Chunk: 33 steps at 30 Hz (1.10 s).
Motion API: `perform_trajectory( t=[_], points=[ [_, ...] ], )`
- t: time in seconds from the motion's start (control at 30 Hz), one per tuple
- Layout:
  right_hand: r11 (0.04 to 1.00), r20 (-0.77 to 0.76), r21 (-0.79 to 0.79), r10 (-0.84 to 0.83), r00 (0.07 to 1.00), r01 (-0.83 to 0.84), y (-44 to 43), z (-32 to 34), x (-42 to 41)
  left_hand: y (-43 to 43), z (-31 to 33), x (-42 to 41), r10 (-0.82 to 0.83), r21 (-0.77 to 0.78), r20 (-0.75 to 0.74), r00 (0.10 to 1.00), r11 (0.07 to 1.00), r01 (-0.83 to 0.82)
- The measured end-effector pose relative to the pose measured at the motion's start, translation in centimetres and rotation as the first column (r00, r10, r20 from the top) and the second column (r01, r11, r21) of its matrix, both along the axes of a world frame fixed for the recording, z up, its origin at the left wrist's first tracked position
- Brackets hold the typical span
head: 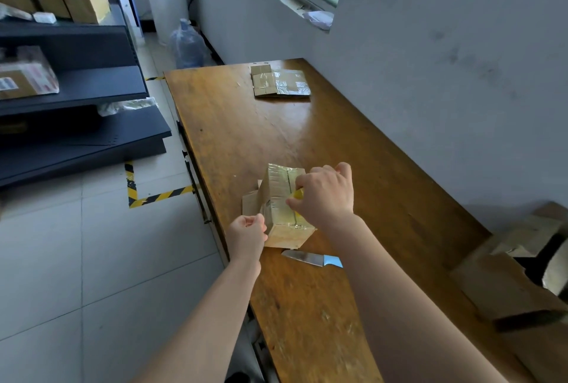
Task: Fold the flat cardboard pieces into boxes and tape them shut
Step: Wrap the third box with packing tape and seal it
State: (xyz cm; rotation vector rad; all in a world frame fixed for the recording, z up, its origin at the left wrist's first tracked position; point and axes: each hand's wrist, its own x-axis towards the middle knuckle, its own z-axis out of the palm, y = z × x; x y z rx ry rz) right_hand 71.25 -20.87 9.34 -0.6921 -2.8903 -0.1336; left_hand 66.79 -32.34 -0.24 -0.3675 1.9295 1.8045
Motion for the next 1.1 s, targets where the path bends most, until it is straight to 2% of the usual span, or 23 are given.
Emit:
perform_trajectory(
  t=[0.4, 0.77, 0.93, 1.0, 1.03, 1.1],
  points=[
    [0.999, 0.067, -0.003, -0.054, 0.996, 0.054, -0.4, -0.8, -0.9, 0.3, -1.5, -0.4, -0.035, -0.028, 0.048, 0.998, 0.999, 0.037],
    [0.995, 0.075, -0.090, -0.039, 0.996, 0.046, -0.6, -1.2, -1.4, 0.9, -2.9, 0.1, -0.264, -0.184, 0.010, 0.964, 0.948, 0.261],
    [0.994, 0.073, -0.097, -0.040, 0.997, 0.047, -0.6, -1.2, -1.5, 0.4, -2.8, -0.5, -0.273, -0.230, 0.041, 0.961, 0.933, 0.275],
    [0.994, 0.076, -0.092, -0.043, 0.996, 0.050, -0.6, -1.2, -1.5, -0.2, -3.1, -0.4, -0.345, -0.399, -0.034, 0.938, 0.865, 0.304],
    [0.995, 0.076, -0.089, -0.043, 0.996, 0.050, -0.6, -1.2, -1.5, -0.4, -3.2, -0.2, -0.336, -0.453, -0.133, 0.932, 0.857, 0.244],
    [0.995, 0.077, -0.087, -0.046, 0.996, 0.052, -0.6, -1.2, -1.6, -0.2, -2.6, 0.6, -0.251, -0.390, -0.389, 0.886, 0.916, 0.088]
  ],
)
